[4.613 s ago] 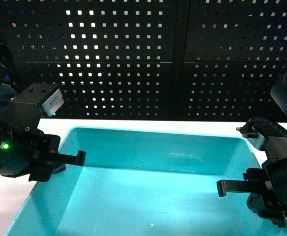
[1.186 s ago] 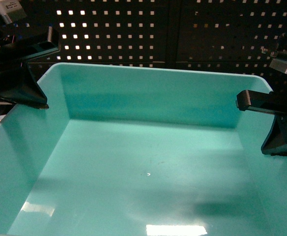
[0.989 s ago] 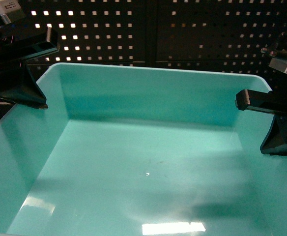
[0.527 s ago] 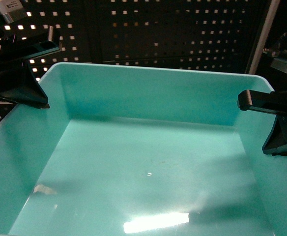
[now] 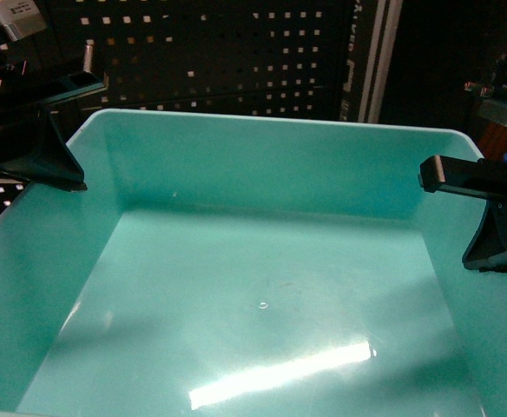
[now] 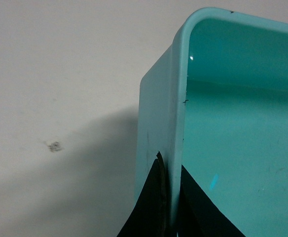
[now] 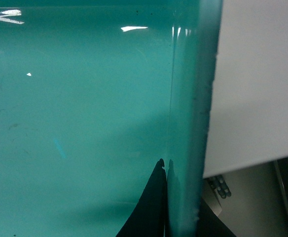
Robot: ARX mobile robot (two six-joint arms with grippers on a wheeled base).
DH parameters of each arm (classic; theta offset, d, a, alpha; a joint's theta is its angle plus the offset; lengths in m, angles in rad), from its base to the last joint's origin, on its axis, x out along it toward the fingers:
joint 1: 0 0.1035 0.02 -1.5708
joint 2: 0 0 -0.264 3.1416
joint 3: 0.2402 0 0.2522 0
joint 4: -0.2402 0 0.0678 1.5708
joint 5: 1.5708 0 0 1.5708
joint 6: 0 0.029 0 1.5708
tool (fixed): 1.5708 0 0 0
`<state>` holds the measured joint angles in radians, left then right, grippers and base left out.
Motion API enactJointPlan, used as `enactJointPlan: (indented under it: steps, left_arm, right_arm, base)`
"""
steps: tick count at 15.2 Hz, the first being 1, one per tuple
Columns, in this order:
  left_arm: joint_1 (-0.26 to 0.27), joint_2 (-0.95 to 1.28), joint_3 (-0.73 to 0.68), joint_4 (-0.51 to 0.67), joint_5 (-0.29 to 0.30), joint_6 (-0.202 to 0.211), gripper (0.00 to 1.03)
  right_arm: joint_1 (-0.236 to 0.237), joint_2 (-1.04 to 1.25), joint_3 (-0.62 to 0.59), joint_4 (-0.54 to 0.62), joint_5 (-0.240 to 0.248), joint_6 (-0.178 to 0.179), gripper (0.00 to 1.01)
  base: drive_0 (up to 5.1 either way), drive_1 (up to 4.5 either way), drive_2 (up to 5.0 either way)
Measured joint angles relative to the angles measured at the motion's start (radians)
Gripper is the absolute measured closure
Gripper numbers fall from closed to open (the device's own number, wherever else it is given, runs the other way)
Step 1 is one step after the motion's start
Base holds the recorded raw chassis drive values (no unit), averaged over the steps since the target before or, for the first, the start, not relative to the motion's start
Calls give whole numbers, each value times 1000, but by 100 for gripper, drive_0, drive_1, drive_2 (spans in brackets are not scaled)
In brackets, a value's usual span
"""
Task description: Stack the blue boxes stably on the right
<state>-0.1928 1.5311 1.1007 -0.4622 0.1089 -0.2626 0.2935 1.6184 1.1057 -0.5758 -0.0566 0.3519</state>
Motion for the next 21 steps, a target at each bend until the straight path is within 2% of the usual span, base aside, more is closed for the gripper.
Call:
enactJointPlan:
  steps: [6,8,18,21]
  left_arm:
    - [0,0,0,-2,3,0,101]
    - [-11,-3,-1,-4,0,0,101]
    - [3,-5,-2,-1,0,0,101]
    - [2,-4,-2,-2,0,0,101]
  right_arm:
    - [0,0,0,-6,1,0,99]
    - [-8,-3,-2,-10,3,0,99]
    - [2,-2,-2,1,-4,0,99]
    - [1,-2,-2,0,-3,0,99]
  base:
    - [165,-645,-3]
    - [-130,-200,-60]
    - [-158,-158,-158]
    - [137,-664,19]
